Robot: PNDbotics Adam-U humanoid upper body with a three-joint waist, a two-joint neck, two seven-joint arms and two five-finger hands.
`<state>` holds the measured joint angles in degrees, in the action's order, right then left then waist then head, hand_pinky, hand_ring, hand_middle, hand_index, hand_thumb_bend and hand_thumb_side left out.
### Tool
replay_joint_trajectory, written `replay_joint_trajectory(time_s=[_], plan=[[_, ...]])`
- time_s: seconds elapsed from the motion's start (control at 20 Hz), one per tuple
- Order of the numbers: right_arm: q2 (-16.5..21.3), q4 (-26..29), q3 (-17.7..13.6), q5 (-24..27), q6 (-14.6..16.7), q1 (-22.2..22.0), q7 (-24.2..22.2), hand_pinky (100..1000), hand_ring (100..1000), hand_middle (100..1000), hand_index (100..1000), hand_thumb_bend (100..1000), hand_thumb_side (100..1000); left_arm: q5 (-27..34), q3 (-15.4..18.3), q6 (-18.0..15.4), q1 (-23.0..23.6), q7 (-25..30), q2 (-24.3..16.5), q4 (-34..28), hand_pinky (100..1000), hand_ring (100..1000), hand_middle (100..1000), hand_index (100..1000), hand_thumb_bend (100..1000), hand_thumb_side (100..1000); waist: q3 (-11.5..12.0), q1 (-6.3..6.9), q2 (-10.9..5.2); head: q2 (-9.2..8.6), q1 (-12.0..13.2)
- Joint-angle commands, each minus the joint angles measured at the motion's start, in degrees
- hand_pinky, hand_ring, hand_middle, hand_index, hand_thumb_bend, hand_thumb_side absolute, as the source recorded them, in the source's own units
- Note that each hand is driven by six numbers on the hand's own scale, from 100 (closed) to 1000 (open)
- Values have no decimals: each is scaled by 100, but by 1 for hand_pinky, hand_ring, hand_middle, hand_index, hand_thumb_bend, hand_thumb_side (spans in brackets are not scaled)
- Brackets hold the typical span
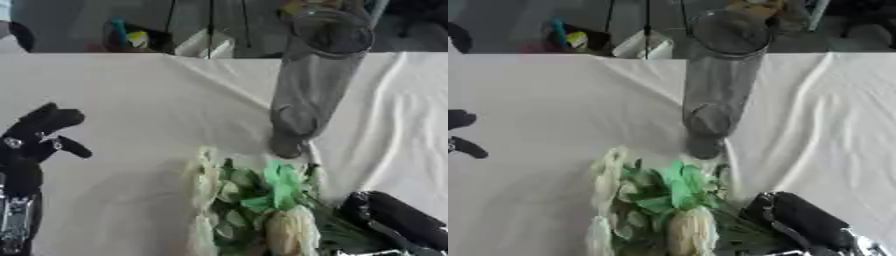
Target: Arrange flowers into the vase.
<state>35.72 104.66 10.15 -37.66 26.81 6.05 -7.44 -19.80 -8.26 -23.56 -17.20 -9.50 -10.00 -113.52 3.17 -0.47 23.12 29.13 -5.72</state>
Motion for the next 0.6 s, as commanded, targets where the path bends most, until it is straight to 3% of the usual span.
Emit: replay_joint_trajectory(time_s=[0.05, 0.35, 0.6], plan=[[109, -38, -35, -55, 15, -11, 228, 100, 100, 100, 100, 106, 680, -18, -24, -5, -52, 22, -25, -107, 479, 767, 729, 897, 100, 1000, 9, -28, -1, -57, -17], [146, -23, -91, -482, -197, 32, 703, 100, 100, 100, 100, 214, 734, -21, -33, 1, -53, 54, -24, -107, 480, 769, 729, 898, 100, 1000, 18, -37, -7, -55, -9], [181, -11, -107, -710, -342, 80, 1006, 106, 100, 100, 100, 245, 766, -23, -39, 6, -52, 82, -23, -107, 480, 769, 730, 898, 100, 1000, 34, -42, -5, -58, -4]])
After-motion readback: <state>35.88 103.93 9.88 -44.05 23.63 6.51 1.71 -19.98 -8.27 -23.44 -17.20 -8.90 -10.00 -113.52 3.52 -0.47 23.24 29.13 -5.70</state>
